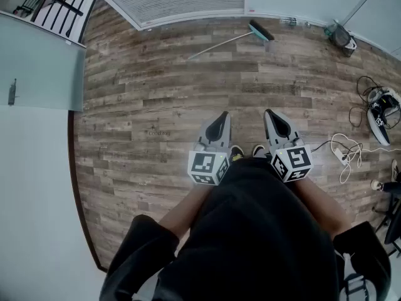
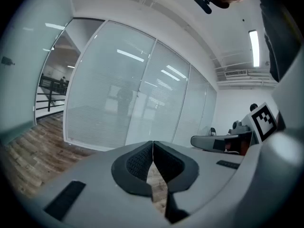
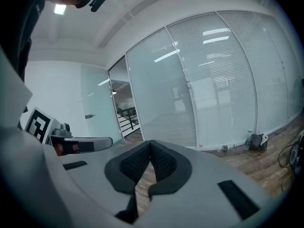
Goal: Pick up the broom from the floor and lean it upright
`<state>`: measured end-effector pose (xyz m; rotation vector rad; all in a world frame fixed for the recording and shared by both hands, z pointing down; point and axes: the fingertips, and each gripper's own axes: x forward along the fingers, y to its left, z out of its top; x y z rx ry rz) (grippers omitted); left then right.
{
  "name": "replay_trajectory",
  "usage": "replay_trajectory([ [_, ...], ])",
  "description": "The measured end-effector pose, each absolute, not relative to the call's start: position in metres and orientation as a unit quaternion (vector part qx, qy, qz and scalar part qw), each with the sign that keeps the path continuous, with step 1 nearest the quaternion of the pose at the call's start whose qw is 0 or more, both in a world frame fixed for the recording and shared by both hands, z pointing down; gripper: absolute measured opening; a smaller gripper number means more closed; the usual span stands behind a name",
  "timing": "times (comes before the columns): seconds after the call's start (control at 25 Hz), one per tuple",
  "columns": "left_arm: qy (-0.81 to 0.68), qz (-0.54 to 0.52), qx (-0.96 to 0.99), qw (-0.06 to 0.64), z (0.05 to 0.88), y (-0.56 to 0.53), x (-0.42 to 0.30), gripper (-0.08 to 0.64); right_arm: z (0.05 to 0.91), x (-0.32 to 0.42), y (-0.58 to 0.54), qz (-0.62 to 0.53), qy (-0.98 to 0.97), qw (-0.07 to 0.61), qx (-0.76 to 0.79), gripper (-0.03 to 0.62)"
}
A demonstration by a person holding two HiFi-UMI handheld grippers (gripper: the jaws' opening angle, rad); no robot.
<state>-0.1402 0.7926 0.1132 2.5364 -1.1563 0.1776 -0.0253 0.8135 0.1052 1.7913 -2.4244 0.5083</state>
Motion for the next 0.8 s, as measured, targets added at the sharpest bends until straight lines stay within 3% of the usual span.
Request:
replay_trajectory([
  [0.8, -0.396, 0.066, 0.890, 0.214, 0.136, 0.817, -0.136, 0.023, 0.132, -0.019, 0.857, 0.196, -0.771, 0.054, 0.603, 0.014],
])
